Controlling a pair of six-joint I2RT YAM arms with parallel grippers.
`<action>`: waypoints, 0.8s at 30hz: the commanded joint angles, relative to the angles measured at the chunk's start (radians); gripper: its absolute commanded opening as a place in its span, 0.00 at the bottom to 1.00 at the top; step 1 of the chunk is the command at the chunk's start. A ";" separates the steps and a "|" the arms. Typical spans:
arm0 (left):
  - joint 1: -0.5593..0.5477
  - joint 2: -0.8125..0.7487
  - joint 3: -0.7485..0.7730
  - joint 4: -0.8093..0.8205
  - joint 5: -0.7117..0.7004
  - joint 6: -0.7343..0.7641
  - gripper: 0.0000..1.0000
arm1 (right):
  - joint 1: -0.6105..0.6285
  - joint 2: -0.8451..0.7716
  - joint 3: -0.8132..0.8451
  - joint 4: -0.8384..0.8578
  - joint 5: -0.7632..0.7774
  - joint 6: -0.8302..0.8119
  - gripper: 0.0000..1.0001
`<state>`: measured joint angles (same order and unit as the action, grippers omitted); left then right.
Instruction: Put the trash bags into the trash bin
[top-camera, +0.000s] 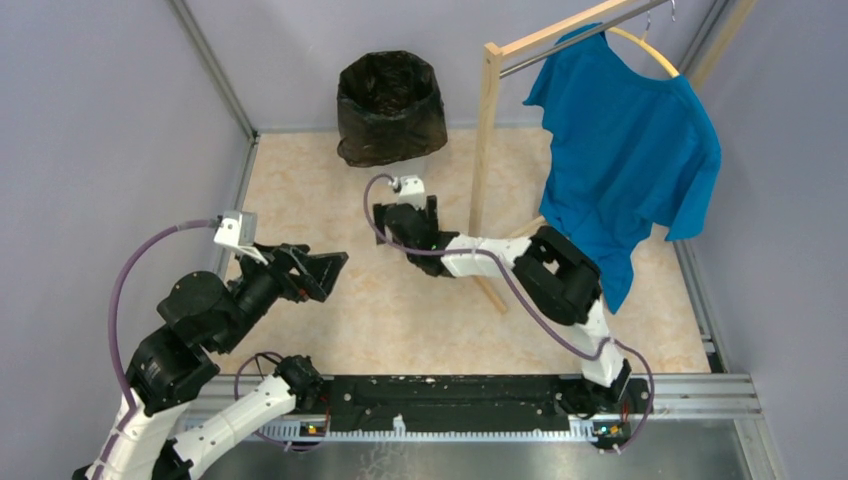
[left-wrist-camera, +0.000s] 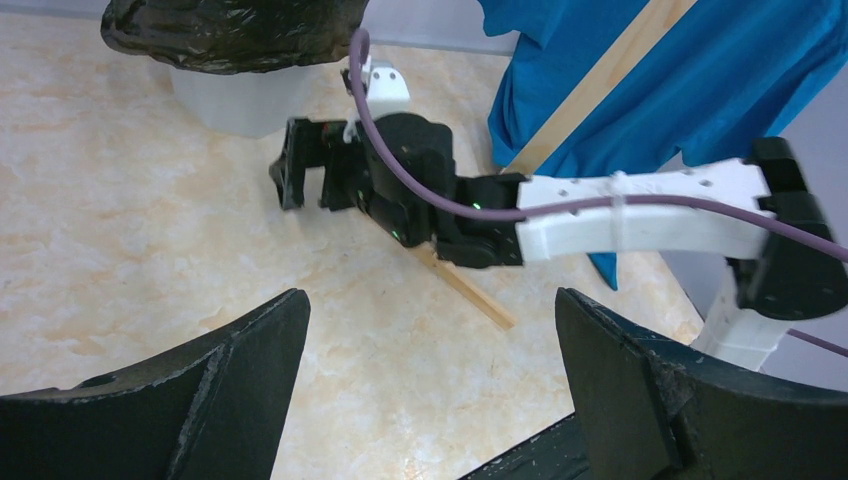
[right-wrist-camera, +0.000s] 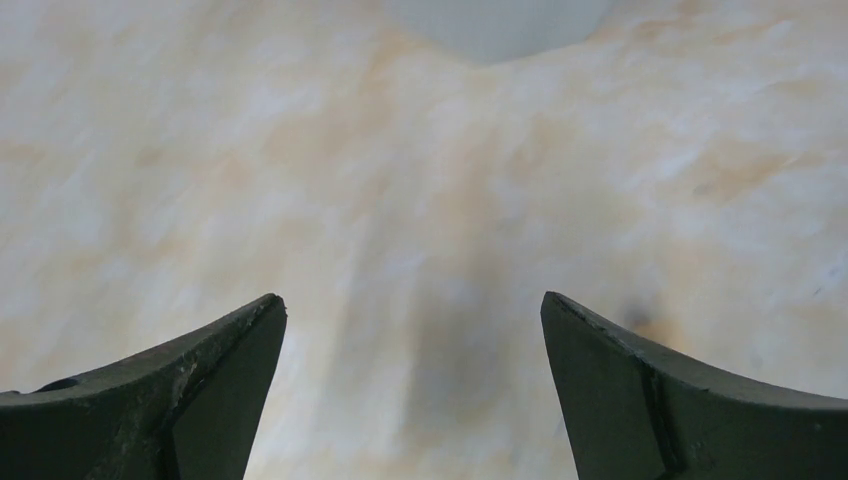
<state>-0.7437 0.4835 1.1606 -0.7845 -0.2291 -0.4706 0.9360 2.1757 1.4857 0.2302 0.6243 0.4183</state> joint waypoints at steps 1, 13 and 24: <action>-0.002 -0.008 -0.017 0.043 0.004 -0.021 0.99 | 0.150 -0.282 -0.122 -0.144 -0.169 0.026 0.99; -0.002 -0.004 -0.028 0.095 -0.039 -0.042 0.99 | 0.216 -1.154 -0.397 -0.578 -0.341 -0.101 0.99; -0.002 0.135 0.207 0.119 -0.090 0.004 0.99 | 0.216 -1.393 0.115 -0.864 -0.028 -0.388 0.99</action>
<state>-0.7441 0.5640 1.2629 -0.7372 -0.2863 -0.4953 1.1553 0.7727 1.4754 -0.5343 0.4702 0.1722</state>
